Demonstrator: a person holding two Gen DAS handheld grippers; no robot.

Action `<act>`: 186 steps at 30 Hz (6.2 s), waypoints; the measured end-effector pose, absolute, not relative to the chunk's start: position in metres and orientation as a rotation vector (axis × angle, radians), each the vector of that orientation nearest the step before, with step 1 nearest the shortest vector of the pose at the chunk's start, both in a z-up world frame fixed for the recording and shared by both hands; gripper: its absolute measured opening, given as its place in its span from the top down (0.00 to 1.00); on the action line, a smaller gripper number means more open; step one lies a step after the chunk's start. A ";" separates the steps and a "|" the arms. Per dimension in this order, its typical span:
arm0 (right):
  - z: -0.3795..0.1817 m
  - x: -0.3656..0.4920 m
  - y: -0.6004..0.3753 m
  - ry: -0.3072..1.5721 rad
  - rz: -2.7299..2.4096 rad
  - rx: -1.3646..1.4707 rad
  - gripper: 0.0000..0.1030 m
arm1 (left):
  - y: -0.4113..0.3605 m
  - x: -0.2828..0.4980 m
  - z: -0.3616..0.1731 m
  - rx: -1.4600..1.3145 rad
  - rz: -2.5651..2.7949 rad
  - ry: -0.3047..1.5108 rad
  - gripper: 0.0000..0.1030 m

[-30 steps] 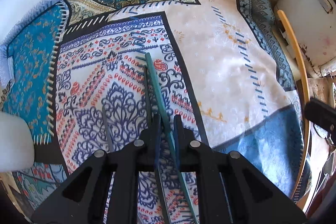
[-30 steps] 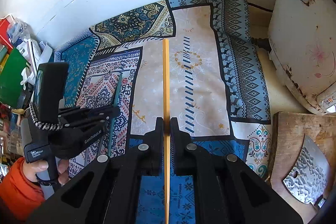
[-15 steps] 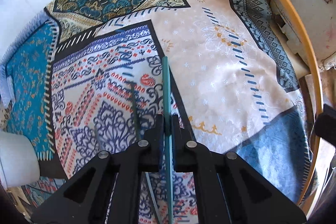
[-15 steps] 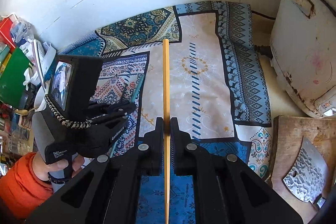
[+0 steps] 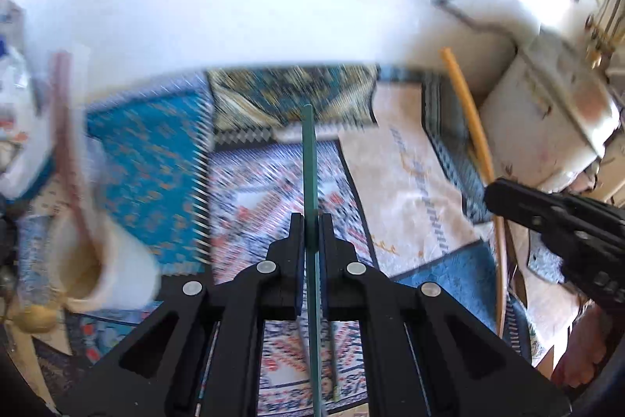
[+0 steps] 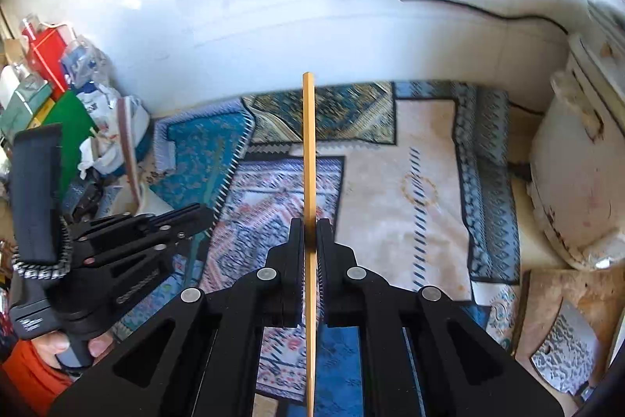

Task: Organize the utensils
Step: 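Lift the yellow and green chopsticks over the white cup with both tools, then lower the yellow and green chopsticks into the white cup, then open both tools to release the chopsticks in the cup, then move both tools back to the last two dark chopsticks on the mat, then grasp a dark chopstick with the right tool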

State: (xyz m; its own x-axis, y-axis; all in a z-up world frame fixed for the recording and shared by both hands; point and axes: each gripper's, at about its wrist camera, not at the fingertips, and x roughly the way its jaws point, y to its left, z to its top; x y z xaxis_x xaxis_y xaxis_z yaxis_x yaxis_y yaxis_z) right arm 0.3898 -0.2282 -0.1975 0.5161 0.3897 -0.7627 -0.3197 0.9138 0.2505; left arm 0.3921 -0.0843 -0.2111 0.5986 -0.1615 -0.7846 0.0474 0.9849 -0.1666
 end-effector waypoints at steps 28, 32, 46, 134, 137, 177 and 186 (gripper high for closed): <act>-0.123 0.407 -0.041 0.756 0.633 0.085 0.95 | 0.115 0.358 -0.077 -0.222 0.068 0.522 0.96; -0.133 0.417 -0.021 0.769 0.624 0.106 0.95 | 0.134 0.373 -0.092 -0.242 0.068 0.531 0.96; -0.165 0.441 0.000 0.697 0.500 0.212 0.95 | 0.167 0.415 -0.165 -0.318 0.005 0.537 0.96; -0.261 0.365 -0.155 1.132 0.419 -0.063 0.59 | -0.004 0.295 -0.175 -0.033 -0.021 0.880 0.33; -0.287 0.367 -0.159 1.206 0.434 -0.040 0.59 | -0.015 0.300 -0.198 -0.027 -0.021 0.943 0.33; -0.337 0.459 -0.160 1.352 0.459 -0.203 0.92 | -0.042 0.319 -0.300 -0.116 -0.010 1.193 0.33; -0.338 0.478 -0.139 1.360 0.480 -0.234 0.94 | -0.047 0.328 -0.314 -0.191 -0.070 1.250 0.33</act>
State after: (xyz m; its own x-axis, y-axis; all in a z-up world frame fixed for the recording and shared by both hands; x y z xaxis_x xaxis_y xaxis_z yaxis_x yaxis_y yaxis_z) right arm 0.4781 -0.1390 -0.3379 0.1327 0.1938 -0.9720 -0.4594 0.8810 0.1129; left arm 0.3280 -0.0473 -0.3143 0.3152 -0.1575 -0.9359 -0.0515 0.9818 -0.1826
